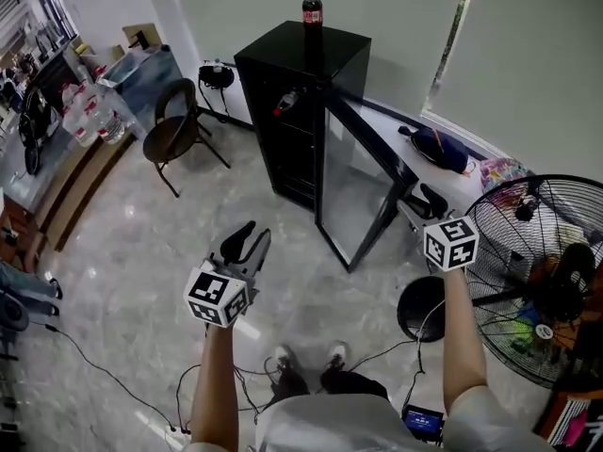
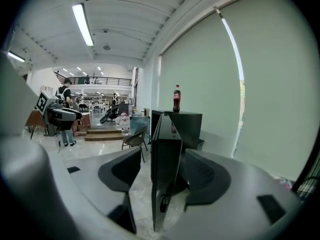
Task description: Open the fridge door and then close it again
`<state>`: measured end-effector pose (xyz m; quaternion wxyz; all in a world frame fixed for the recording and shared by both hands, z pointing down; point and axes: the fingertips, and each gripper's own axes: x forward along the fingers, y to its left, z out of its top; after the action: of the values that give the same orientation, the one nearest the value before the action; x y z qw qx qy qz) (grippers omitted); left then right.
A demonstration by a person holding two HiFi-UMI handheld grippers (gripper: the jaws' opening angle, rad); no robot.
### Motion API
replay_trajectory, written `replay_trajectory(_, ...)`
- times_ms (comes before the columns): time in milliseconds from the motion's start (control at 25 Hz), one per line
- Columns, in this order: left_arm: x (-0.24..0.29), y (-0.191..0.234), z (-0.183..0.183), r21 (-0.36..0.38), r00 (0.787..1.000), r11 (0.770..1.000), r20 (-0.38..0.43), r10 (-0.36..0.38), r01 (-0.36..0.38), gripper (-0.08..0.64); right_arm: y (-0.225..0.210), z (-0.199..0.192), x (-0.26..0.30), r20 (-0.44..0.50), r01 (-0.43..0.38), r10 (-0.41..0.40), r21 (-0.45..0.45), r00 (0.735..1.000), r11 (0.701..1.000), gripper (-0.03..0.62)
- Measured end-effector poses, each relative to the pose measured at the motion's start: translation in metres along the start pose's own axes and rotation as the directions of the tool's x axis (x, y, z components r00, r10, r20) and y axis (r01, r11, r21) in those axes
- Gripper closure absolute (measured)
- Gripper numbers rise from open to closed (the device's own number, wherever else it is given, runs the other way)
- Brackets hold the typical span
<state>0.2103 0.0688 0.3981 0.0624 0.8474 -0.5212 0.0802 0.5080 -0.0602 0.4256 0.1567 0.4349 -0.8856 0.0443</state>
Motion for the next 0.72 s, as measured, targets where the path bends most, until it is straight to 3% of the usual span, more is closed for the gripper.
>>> replay_trajectory(240,0.017,0.012,-0.032,-0.07,0.996,0.996,-0.08,0.04,-0.046,0.44,-0.004,-0.014,0.028,-0.015,-0.03,0.03,-0.005,0.999,1.0,0.327)
replay_trajectory(720,0.016,0.045,-0.046,-0.109,0.996,0.992,-0.073,0.051,-0.058,0.413,0.0,-0.019,0.04,-0.013,0.005,-0.005,0.053,1.0,0.999,0.333)
